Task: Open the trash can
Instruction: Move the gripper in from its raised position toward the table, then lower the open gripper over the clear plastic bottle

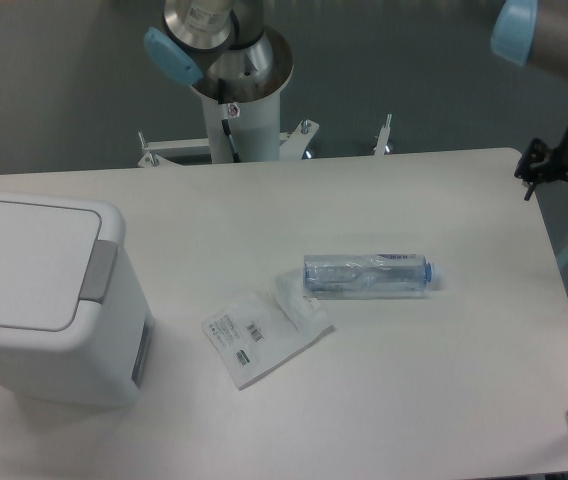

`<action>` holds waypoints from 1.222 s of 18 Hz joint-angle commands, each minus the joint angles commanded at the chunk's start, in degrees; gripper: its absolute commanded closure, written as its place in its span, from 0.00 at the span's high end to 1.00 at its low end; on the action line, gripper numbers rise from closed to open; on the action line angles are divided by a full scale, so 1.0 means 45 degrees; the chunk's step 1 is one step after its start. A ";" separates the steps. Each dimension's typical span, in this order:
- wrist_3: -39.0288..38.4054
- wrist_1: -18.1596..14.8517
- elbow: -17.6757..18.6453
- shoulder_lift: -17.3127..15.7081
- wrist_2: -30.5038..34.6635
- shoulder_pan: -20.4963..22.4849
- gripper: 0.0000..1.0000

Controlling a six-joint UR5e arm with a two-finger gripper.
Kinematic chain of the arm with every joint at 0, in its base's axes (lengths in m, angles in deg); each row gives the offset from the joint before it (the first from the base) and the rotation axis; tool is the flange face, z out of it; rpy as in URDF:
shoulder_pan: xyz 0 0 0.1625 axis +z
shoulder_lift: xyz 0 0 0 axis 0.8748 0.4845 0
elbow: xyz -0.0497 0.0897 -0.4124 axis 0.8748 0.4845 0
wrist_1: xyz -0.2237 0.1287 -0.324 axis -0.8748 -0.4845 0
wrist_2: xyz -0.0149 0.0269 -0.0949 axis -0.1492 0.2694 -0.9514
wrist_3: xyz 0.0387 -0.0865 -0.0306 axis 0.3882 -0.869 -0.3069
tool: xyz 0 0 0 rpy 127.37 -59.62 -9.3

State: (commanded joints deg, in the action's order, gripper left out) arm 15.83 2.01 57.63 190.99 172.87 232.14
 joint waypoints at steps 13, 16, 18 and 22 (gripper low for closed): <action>-0.1381 0.0546 0.1014 0.0019 -0.1210 -0.0312 1.00; -0.3491 0.0547 0.1347 -0.0641 -0.2164 -0.0351 1.00; -0.3651 0.0508 0.1270 -0.0626 -0.2169 -0.0643 1.00; -0.5037 0.0508 0.1191 -0.0469 -0.2090 -0.1950 1.00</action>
State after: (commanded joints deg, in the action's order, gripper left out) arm -6.84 4.30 62.99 188.88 163.46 223.36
